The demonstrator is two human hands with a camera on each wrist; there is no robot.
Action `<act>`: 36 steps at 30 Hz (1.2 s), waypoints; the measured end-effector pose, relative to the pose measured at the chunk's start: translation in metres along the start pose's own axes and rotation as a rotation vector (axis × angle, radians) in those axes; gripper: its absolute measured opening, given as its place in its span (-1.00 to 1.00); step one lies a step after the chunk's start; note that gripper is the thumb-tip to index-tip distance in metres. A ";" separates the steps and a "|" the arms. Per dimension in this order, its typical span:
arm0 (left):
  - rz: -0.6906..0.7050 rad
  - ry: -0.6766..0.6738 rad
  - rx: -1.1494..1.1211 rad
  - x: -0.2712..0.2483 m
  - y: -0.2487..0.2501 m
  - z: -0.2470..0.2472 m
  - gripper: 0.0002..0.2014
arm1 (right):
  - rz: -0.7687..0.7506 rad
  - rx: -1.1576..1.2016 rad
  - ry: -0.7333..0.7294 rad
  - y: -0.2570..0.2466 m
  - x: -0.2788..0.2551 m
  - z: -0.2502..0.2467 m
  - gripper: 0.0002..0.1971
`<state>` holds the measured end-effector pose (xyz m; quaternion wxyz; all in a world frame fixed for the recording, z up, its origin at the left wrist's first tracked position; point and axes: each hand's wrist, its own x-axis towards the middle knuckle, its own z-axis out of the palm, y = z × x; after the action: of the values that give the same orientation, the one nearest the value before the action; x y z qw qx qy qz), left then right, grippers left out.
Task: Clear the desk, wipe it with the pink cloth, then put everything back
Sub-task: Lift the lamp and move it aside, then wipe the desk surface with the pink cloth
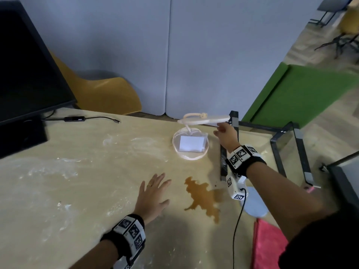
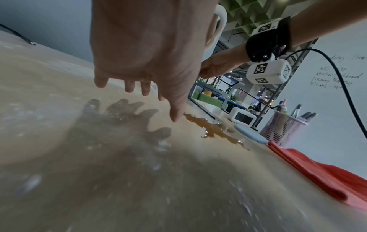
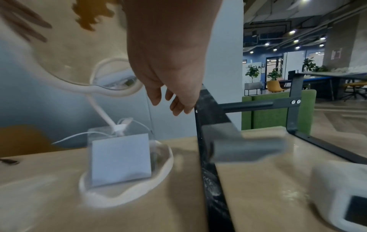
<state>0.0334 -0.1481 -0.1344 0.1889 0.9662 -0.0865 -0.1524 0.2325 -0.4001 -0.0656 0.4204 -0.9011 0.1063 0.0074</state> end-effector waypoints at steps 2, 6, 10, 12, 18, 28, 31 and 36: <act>-0.008 -0.024 -0.009 -0.017 0.000 -0.001 -0.38 | -0.041 0.048 0.014 -0.004 -0.029 -0.010 -0.61; 0.028 -0.055 -0.033 -0.052 0.001 0.005 -0.40 | -0.121 0.027 0.041 -0.003 -0.103 -0.019 -0.62; 0.101 -0.080 -0.074 -0.089 0.001 0.013 -0.40 | -0.109 -0.025 0.070 0.025 -0.184 -0.021 -0.65; 0.126 -0.095 -0.078 -0.105 -0.003 0.017 -0.40 | -0.167 -0.127 0.120 0.045 -0.220 -0.022 -0.65; 0.154 -0.133 -0.074 -0.147 -0.007 0.032 -0.34 | 0.099 -0.357 0.171 0.122 -0.310 -0.033 -0.61; 0.046 -0.209 0.043 -0.180 -0.009 0.054 -0.07 | 0.586 -0.540 0.032 0.163 -0.333 -0.034 0.01; 0.008 -0.198 0.018 -0.177 -0.005 0.052 -0.08 | 0.541 -0.701 0.036 0.164 -0.330 -0.027 -0.24; -0.006 -0.225 0.030 -0.177 -0.005 0.050 -0.10 | 0.543 -0.804 -0.048 0.164 -0.323 -0.032 -0.46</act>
<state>-0.1487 -0.1209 -0.1340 0.1629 0.9460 -0.1064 -0.2592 -0.1181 -0.4668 -0.1361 0.0242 -0.9313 0.3169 0.1781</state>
